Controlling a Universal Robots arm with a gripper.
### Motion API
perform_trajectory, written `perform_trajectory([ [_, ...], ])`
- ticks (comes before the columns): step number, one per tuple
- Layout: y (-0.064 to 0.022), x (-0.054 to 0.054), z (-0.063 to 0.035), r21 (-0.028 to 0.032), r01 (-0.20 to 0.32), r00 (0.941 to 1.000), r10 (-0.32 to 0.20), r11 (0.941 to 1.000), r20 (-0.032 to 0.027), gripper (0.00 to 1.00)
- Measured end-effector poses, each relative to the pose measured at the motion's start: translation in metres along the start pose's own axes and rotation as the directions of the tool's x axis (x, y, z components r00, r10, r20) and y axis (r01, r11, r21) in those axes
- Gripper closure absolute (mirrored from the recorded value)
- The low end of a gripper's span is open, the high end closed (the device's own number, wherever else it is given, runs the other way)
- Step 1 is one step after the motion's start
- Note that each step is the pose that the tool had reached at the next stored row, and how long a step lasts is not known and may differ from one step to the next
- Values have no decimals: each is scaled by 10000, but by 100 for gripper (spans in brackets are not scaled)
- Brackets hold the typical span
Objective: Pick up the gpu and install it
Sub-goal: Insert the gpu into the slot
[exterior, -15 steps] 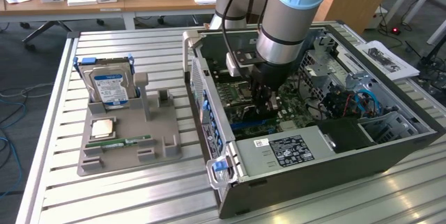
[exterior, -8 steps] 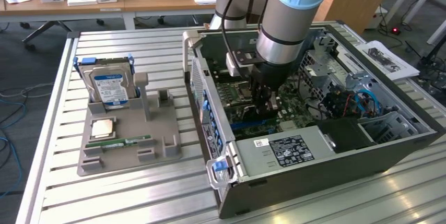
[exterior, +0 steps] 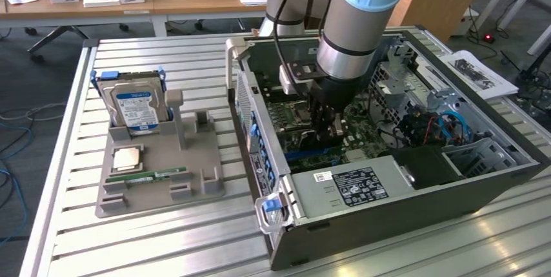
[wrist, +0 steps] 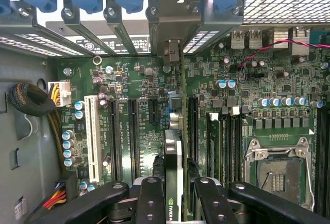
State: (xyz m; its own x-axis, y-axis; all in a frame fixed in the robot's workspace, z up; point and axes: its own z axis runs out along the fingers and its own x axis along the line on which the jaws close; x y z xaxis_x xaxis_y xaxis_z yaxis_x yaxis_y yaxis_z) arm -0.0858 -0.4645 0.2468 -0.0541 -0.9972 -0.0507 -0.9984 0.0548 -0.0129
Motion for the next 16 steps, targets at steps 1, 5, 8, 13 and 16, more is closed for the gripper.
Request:
perform_trajectory([
  [1, 0, 0, -1, 0, 0, 10000, 0, 10000, 1, 73],
  [5, 1, 0, -3, 1, 0, 10000, 0, 10000, -3, 73],
  [8, 6, 0, -3, 13, 1, 10000, -1, 10000, -3, 73],
  [13, 19, 1, -2, 43, 3, 10000, -3, 10000, 0, 73],
  [16, 20, 2, 2, 48, 5, 10000, -5, 10000, -5, 73],
])
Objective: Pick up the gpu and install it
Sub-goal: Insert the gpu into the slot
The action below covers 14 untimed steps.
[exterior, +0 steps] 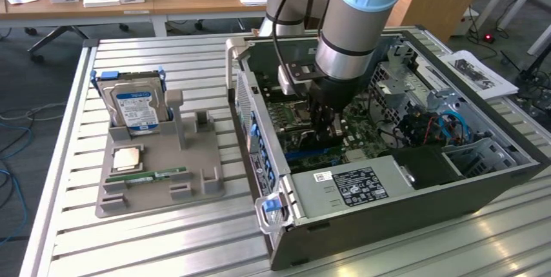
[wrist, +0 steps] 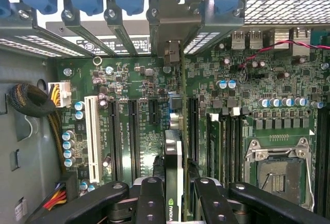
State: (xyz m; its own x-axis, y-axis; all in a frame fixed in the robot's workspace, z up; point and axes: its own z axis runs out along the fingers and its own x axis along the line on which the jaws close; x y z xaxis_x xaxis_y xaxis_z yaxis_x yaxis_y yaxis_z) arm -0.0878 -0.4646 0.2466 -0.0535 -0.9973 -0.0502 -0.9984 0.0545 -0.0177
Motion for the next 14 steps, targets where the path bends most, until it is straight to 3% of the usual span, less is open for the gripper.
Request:
perform_trajectory([
  [14, 1, 0, 15, 3, -3, 10000, 3, 10000, 4, 73],
])
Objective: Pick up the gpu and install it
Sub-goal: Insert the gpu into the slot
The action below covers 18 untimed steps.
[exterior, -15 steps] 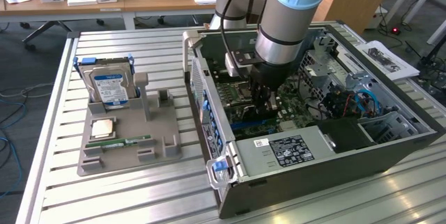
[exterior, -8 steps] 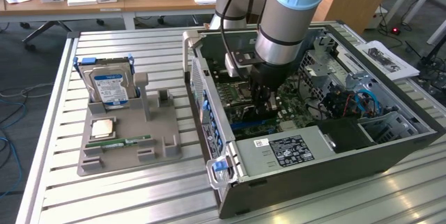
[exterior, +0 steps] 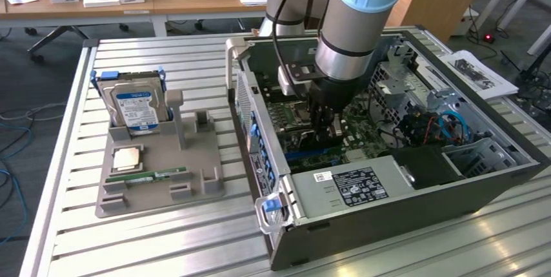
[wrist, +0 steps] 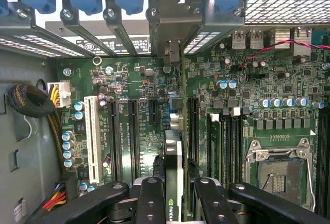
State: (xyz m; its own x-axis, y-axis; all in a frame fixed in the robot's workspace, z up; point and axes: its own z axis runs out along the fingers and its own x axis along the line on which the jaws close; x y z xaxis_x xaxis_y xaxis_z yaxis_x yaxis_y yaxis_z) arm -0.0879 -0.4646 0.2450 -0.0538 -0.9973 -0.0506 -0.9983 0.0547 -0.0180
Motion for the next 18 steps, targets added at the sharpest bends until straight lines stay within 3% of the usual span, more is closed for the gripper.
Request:
perform_trajectory([
  [18, -1, -2, -41, 1, 0, 10000, 0, 10000, 6, 73],
])
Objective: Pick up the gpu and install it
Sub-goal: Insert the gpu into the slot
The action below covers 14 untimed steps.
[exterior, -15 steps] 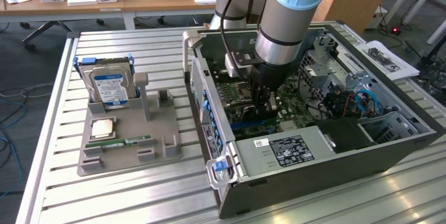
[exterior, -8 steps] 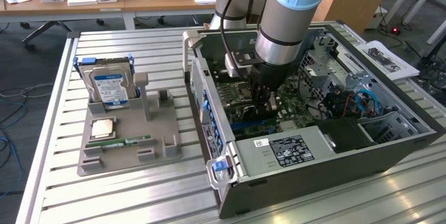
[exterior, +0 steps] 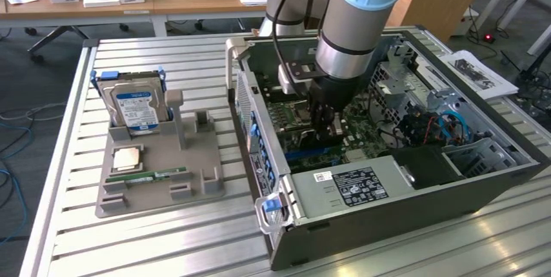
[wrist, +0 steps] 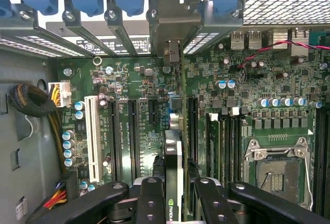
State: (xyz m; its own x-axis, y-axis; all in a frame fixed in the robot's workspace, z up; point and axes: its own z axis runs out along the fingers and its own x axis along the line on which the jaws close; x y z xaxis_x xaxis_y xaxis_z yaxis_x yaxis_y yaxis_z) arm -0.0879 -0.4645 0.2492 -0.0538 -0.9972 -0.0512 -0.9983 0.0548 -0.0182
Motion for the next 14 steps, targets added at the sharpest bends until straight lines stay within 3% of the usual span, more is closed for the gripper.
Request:
perform_trajectory([
  [14, -1, -2, -42, 2, -44, 10000, 44, 10000, -1, 73],
])
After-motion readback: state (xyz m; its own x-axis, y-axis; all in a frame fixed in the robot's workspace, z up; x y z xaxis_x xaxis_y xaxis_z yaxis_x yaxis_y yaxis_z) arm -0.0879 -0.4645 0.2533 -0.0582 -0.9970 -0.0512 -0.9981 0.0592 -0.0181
